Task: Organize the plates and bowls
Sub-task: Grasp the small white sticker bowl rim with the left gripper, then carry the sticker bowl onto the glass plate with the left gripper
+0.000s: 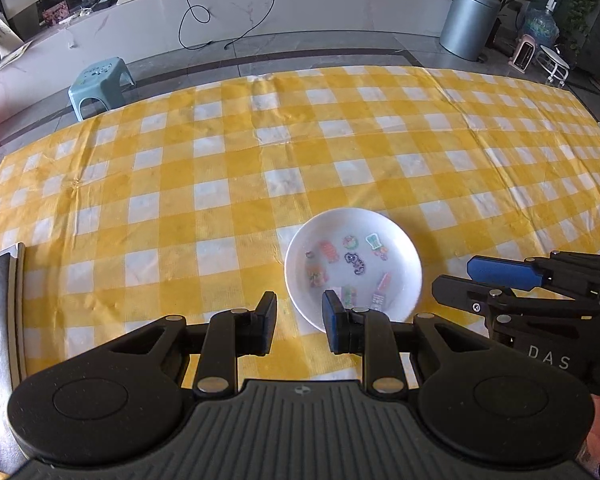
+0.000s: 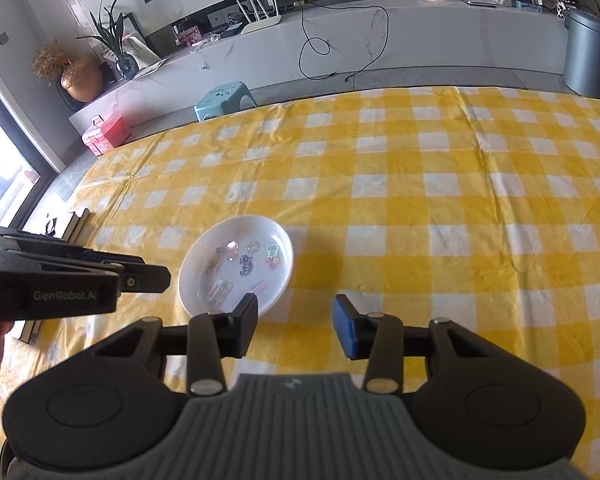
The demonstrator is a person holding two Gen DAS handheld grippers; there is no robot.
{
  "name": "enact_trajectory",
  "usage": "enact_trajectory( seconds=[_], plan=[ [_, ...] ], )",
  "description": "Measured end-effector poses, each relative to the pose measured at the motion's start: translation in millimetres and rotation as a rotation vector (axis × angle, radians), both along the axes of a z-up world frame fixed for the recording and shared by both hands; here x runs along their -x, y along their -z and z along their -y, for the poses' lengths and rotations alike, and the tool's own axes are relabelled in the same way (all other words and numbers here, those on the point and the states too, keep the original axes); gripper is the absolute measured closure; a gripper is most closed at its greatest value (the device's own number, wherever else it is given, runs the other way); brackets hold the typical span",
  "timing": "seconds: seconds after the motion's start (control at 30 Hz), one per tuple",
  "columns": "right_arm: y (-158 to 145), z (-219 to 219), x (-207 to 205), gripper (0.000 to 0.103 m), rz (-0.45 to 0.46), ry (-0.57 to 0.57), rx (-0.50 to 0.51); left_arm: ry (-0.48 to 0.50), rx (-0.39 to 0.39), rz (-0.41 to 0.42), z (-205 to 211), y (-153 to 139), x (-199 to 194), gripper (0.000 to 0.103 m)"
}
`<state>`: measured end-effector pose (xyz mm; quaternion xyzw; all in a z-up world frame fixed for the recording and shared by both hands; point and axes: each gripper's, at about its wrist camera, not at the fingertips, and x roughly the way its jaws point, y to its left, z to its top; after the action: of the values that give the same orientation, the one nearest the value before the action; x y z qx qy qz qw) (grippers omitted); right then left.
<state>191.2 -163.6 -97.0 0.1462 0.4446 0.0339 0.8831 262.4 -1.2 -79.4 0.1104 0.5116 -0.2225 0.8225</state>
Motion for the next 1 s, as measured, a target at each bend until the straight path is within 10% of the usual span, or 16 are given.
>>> enact_trajectory(
  seconds=[0.57,1.0],
  plan=[
    [17,-5,-19,0.1,-0.018,0.028,-0.043,-0.082,0.072,-0.069,-6,20,-17,0.097],
    [-32,7,49,0.1,0.056,0.058,-0.08,-0.156,0.18,-0.009,-5,-55,47,0.102]
  ],
)
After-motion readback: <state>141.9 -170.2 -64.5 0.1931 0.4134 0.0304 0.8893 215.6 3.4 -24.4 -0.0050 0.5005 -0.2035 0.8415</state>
